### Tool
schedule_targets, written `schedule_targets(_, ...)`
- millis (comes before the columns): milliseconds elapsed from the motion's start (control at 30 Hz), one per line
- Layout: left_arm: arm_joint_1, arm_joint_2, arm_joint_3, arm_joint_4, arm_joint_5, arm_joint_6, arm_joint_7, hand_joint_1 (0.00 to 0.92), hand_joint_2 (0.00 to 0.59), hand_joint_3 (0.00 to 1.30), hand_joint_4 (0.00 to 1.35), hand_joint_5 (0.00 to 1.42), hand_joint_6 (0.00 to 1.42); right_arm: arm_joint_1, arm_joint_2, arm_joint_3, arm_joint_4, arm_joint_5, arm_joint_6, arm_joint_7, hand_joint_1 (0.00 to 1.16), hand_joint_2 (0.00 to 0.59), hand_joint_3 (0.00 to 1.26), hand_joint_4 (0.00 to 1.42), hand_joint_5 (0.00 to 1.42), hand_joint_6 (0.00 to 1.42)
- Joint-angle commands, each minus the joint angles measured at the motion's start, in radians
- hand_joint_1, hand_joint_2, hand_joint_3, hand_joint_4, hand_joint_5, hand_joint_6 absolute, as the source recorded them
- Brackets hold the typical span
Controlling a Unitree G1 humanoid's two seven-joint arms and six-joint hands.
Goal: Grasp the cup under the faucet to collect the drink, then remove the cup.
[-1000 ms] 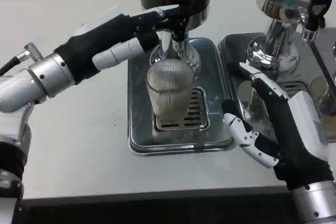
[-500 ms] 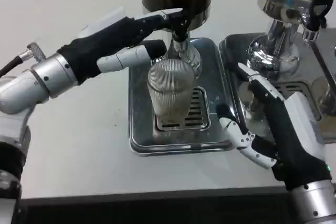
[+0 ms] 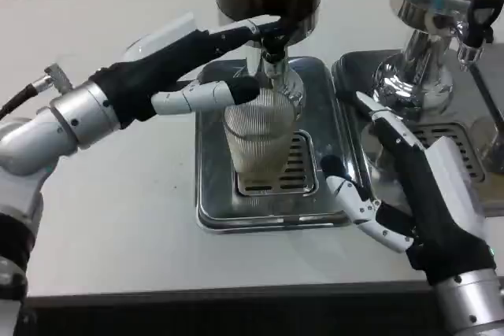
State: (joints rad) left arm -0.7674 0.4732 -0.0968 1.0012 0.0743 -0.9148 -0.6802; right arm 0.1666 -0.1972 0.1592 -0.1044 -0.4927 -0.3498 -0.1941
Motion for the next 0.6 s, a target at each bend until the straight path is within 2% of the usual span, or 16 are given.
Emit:
schedule_targets(33, 0.003, 0.020, -0.040, 0.006, 0.059, -0.037, -0.002, 0.000, 0.043, 0.16, 0.04, 0.08, 0.02, -0.001, 0.010, -0.011, -0.004, 0.046, 0.016, 0.024, 0.47, 0.384, 0.18, 0.15, 0.16, 0.21)
schedule_targets(600, 0.005, 0.037, -0.085, 0.005, 0.114, -0.070, 0.080, 0.000, 0.036, 0.16, 0.05, 0.08, 0.03, 0.005, 0.017, -0.014, -0.011, 0.086, 0.032, 0.060, 0.46, 0.374, 0.18, 0.14, 0.16, 0.21)
